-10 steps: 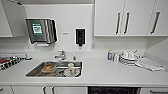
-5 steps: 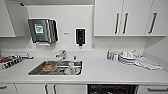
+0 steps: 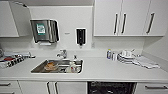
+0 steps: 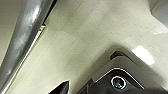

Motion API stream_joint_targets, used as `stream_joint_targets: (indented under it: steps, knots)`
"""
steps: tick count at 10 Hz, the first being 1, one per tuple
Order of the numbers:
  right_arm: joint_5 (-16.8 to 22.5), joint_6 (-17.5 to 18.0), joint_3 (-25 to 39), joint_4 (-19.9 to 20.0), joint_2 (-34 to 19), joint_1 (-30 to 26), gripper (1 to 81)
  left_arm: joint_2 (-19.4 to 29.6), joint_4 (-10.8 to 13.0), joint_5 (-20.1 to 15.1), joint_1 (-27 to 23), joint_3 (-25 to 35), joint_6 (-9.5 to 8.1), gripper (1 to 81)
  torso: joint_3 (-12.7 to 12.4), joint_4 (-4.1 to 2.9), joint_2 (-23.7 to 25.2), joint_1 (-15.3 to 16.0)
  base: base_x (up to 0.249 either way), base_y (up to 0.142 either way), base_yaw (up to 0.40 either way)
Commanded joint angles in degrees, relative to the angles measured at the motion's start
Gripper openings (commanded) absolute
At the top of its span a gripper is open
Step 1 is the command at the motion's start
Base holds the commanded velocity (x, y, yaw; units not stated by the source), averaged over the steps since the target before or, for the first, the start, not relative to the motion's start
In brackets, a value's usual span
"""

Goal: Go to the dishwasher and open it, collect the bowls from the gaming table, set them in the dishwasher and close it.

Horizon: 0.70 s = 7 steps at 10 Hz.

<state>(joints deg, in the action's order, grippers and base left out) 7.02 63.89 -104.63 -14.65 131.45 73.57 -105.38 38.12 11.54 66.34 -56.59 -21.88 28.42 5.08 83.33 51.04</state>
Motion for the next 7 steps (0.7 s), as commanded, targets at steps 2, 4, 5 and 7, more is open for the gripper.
stream_joint_targets:
  steps: [2,4,5,7]
  knots:
    - [2.12,-0.17,-2.40,-3.34,-1.09,-3.56,81.1,-0.79,0.64,0.14,-2.14,-2.98,0.17,81.1,-0.02,0.00,0.02,-0.02,0.000,0.000,0.000]
    - [2.12,-0.17,-5.91,-13.00,1.72,-2.41,81.1,-4.66,0.03,0.14,1.29,-10.89,0.00,81.1,0.00,0.00,0.00,-0.02,0.000,0.000,0.000]
    - [2.20,-0.17,-7.83,-19.29,3.65,-1.36,81.1,-7.03,-0.67,0.14,3.48,-16.04,-0.44,81.1,0.00,0.00,0.00,-0.02,0.000,0.000,0.000]
    - [2.12,-0.17,-12.15,-27.68,7.52,0.39,81.1,-12.38,-0.85,0.49,7.79,-27.12,-2.28,81.1,0.00,0.00,0.00,-0.02,0.000,0.000,0.000]
